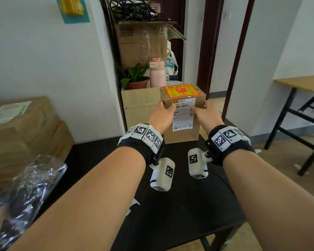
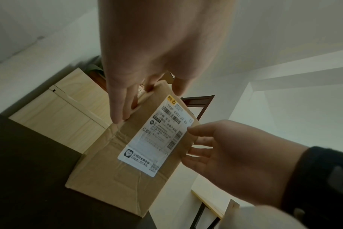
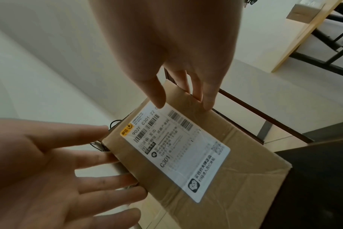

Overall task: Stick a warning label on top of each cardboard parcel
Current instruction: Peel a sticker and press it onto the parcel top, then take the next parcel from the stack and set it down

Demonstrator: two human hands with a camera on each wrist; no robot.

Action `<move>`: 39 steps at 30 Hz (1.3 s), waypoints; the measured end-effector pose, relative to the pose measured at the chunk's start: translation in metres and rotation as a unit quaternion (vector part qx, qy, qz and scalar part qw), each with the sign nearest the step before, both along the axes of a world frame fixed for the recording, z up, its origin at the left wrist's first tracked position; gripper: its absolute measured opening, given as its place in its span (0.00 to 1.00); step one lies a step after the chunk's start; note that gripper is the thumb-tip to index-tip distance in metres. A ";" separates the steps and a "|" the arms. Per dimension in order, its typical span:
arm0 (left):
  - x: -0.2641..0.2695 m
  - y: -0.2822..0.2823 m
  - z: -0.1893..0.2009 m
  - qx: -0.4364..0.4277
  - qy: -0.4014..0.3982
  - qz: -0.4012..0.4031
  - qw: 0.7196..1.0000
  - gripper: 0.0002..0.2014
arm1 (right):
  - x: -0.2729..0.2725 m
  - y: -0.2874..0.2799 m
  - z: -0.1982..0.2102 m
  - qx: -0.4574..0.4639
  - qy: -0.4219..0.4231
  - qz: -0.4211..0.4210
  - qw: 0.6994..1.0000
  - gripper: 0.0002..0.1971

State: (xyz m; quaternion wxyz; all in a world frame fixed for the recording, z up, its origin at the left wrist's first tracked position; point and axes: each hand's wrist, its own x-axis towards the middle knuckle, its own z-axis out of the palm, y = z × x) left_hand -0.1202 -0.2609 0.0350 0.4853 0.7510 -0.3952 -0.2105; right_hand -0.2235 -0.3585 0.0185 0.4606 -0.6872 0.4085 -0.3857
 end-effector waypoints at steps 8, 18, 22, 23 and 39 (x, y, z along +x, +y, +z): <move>-0.006 0.010 0.008 0.005 -0.004 0.041 0.999 0.27 | 0.001 0.014 0.009 -0.012 -0.011 -0.041 0.999 0.23; 0.007 0.073 0.034 -0.017 -0.053 0.107 0.993 0.23 | 0.020 0.090 0.039 -0.158 -0.019 -0.055 0.986 0.14; 0.031 0.124 0.032 -0.027 -0.054 0.151 0.987 0.18 | 0.040 0.131 0.033 -0.152 0.005 0.024 0.988 0.18; 0.039 0.137 0.031 -0.029 -0.053 0.165 0.985 0.19 | 0.045 0.141 0.030 -0.145 0.016 0.040 0.988 0.19; 0.154 0.309 0.050 -0.041 -0.178 0.383 0.906 0.16 | 0.172 0.269 0.057 -0.115 0.064 0.233 0.964 0.19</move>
